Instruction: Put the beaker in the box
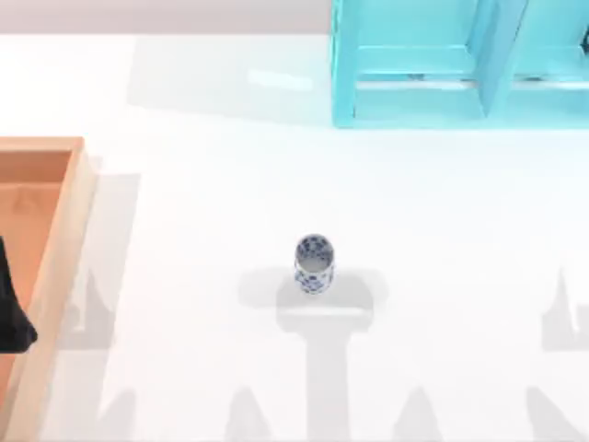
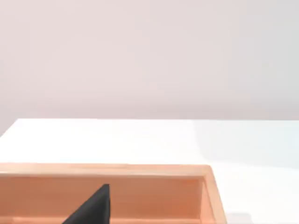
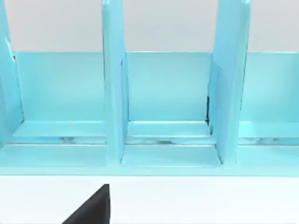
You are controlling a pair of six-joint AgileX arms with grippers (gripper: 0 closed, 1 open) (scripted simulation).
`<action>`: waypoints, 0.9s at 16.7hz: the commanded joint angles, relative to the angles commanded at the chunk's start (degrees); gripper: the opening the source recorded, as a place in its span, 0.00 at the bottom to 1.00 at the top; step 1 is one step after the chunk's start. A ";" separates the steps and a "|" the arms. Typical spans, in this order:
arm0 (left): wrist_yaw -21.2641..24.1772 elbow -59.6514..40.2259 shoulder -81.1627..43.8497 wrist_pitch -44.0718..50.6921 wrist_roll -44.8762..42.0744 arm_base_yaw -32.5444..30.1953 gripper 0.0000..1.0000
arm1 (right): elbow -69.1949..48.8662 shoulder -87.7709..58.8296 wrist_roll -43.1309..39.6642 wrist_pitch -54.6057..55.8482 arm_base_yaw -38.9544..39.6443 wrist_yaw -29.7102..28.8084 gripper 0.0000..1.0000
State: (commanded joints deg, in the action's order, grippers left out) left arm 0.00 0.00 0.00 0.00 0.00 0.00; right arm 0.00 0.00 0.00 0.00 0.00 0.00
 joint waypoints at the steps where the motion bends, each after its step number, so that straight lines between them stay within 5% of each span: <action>1: 0.00 0.00 0.00 0.00 0.00 0.00 1.00 | 0.00 0.00 0.00 0.00 0.00 0.00 1.00; 8: -0.40 -9.27 -11.00 9.38 2.58 -4.73 1.00 | 0.00 0.00 0.00 0.00 0.00 0.00 1.00; 15: 0.29 -40.96 -43.64 29.12 13.28 -13.98 1.00 | 0.00 0.00 0.00 0.00 0.00 0.00 1.00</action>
State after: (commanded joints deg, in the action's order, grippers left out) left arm 0.29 -40.96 -43.64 29.12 13.28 -13.98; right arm 0.00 0.00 0.00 0.00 0.00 0.00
